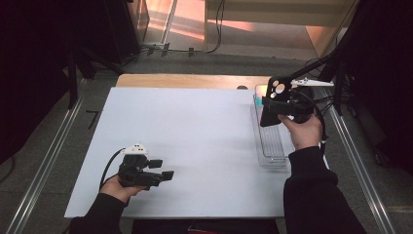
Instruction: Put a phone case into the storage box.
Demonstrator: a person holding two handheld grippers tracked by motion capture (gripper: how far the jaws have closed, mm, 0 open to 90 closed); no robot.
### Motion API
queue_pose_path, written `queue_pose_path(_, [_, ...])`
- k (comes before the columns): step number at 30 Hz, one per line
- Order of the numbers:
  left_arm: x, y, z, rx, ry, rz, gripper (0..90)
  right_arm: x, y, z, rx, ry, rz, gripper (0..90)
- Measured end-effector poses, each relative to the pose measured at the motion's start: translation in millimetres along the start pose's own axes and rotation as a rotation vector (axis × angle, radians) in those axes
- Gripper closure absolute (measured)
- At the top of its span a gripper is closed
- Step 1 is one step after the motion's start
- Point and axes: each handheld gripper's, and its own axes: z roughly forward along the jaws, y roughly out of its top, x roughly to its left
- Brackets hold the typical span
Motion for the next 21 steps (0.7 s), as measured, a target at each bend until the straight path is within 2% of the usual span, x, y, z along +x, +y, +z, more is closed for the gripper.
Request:
queue_pose_path(5, [1.1, -0.2, -0.2, 0.0, 0.001, 0.001, 29.4, -9.3, -4.3, 8.8, -0.003, -0.05, 0.024, 12.5])
queue_pose_path(9, [2.7, 0.4, -0.7, -0.009, 0.001, -0.006, 29.5, -15.2, -6.7, 17.6, 0.005, -0.053, 0.048, 12.5])
queue_pose_path(16, [3.0, 1.2, -0.1, -0.008, 0.002, -0.003, 29.4, -26.4, -11.9, 38.7, 0.033, -0.087, 0.069, 12.5])
queue_pose_path(21, [3.9, 2.1, 2.2, -0.005, -0.003, 0.0, 29.4, -25.5, -14.7, 51.2, 0.054, -0.113, 0.064, 12.4])
